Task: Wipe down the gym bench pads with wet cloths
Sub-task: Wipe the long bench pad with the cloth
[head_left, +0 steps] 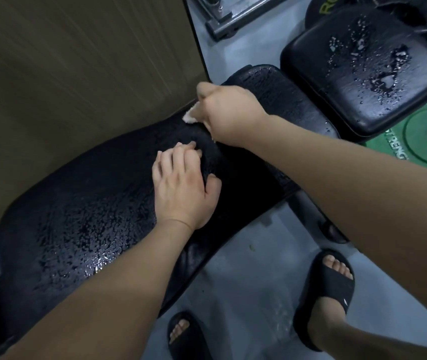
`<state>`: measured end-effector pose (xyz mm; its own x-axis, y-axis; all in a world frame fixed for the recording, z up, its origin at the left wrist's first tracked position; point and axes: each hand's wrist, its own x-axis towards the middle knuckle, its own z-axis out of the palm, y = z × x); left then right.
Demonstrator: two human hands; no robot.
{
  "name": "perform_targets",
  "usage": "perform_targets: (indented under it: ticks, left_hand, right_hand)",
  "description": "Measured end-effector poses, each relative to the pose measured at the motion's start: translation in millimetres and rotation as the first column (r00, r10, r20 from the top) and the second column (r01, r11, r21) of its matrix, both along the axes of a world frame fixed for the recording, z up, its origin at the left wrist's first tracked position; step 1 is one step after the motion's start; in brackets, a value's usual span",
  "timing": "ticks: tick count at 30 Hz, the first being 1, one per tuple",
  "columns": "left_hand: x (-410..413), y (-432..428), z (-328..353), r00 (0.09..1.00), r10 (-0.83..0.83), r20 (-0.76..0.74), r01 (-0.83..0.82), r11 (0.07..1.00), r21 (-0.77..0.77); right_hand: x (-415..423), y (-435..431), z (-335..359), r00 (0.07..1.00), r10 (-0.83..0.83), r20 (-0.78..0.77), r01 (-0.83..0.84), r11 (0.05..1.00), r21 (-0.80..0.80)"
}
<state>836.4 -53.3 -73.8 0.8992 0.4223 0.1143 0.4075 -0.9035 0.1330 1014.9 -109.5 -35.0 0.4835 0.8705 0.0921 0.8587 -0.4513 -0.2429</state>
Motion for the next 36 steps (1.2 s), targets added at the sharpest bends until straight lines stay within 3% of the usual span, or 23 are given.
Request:
perform_targets:
  ticks: [4, 12, 16, 19, 22, 25, 27, 30, 32, 34, 36]
  left_hand:
    - [1.4, -1.0, 2.9, 1.000, 0.008, 0.015, -0.008, 1.000, -0.025]
    - [0.4, -7.8, 13.9, 0.999, 0.029, -0.045, -0.030, 0.999, -0.029]
    - [-13.7, -24.4, 15.4, 0.988, 0.094, -0.121, -0.109, 0.985, -0.130]
    - [-35.3, -50.7, 10.8, 0.978, 0.159, -0.133, -0.179, 0.972, -0.152]
    - [-42.2, -63.3, 5.6, 0.978, 0.182, -0.101, -0.193, 0.976, -0.103]
    - [-41.6, -63.5, 0.0, 0.980, 0.187, -0.072, -0.190, 0.981, -0.043]
    - [-41.4, -62.7, -2.7, 0.982, 0.174, -0.075, -0.176, 0.984, -0.018]
    - [-41.1, -62.0, -4.2, 0.985, 0.156, -0.076, -0.157, 0.988, -0.001]
    - [-41.7, -61.0, -5.0, 0.986, 0.153, -0.067, -0.154, 0.988, 0.002]
    - [-41.8, -59.5, -6.2, 0.988, 0.146, -0.056, -0.146, 0.989, 0.004]
    - [-41.9, -57.8, -7.4, 0.989, 0.140, -0.054, -0.140, 0.990, -0.002]
  right_hand:
    - [-27.1, -67.8, 5.8, 0.988, 0.149, -0.036, -0.148, 0.988, 0.039]
    - [-107.2, -140.7, 1.1, 0.983, -0.099, -0.155, 0.114, 0.989, 0.092]
    - [-139.7, -142.2, 3.2, 0.988, -0.090, -0.124, 0.091, 0.996, -0.001]
    - [-121.7, -154.8, 12.8, 0.987, -0.072, -0.142, 0.077, 0.996, 0.033]
    - [-80.1, -168.2, 10.9, 0.929, -0.285, -0.238, 0.311, 0.947, 0.078]
    - [-71.7, -166.6, -6.0, 0.831, -0.492, -0.259, 0.543, 0.818, 0.188]
    - [-99.9, -155.4, -17.1, 0.851, -0.463, -0.249, 0.517, 0.824, 0.234]
    - [-149.4, -150.2, -18.7, 0.947, -0.234, -0.222, 0.284, 0.931, 0.229]
    - [-138.8, -160.7, -18.1, 0.972, -0.150, -0.181, 0.189, 0.957, 0.221]
    - [-104.4, -173.3, -19.9, 0.958, -0.233, -0.167, 0.268, 0.933, 0.238]
    - [-74.7, -184.2, -20.9, 0.890, -0.412, -0.194, 0.454, 0.836, 0.308]
